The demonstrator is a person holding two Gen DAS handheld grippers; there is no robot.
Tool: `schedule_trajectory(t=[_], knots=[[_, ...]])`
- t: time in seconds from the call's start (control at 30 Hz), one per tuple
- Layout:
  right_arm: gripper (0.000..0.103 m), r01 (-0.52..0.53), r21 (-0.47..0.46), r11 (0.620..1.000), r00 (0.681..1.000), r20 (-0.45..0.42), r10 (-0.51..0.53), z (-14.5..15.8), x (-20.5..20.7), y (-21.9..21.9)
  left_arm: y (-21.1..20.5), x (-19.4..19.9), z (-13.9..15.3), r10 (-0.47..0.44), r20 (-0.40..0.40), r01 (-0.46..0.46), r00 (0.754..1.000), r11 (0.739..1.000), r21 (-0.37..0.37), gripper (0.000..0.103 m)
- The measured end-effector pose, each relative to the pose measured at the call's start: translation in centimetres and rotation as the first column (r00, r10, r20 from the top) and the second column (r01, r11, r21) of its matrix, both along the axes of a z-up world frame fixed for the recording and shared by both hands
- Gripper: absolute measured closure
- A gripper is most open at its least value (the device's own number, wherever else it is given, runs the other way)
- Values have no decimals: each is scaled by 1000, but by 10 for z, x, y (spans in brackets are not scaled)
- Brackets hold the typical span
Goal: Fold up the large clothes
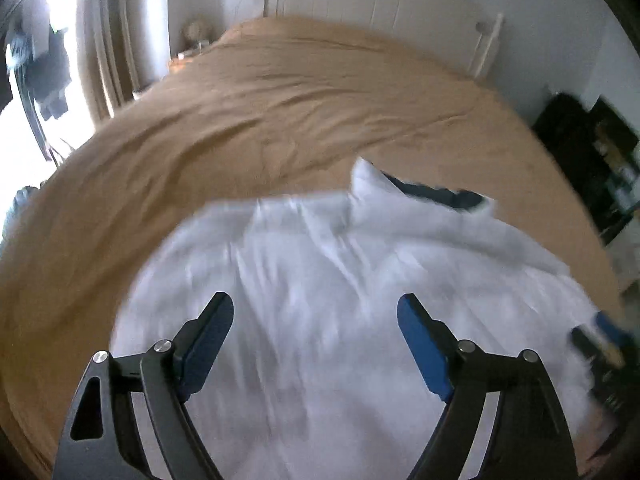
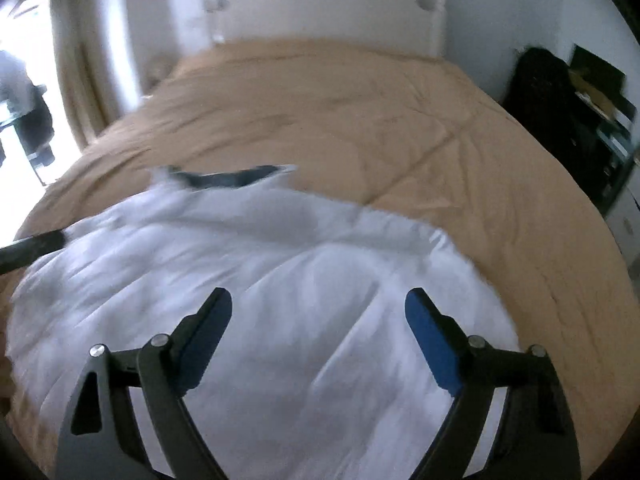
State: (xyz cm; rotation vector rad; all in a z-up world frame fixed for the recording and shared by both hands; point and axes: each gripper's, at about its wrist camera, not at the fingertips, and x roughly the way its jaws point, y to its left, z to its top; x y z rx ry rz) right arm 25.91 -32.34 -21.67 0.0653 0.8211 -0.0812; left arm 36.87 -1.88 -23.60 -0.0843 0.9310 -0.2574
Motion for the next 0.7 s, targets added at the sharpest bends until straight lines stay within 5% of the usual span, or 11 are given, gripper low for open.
schedule_trajectory(t=[0.1,0.23,0.3,0.37,0.47,0.57,0.7], knots=[[14,-68,55,996,997,-26,70,-7,-45,24,11,-32,-13,14,-30,-13,999,1000,10,19],[13,-93,13,996,989,-114,93,-46,-67,40,16,-50,-52,20,-59,-15,998,996,92,15],[0,-82,6,997,988,-128,82,-65,-69,36,18,-53,-66,26,-26,-23,999,994,105,9],[0,-76,1,997,988,-132,76,-73,-67,32,21,-47,-72,50,-41,-46,998,995,85,6],[1,-61,3,998,986,-158,61,-70,-60,30,24,-47,-68,60,-45,-57,997,996,74,6],[17,-85,46,995,990,-111,90,-44,-60,40,28,-48,-64,55,-41,-53,998,997,51,7],[16,-186,22,982,982,-30,186,-19,-56,72,39,-56,-53,77,-46,-75,996,997,31,11]])
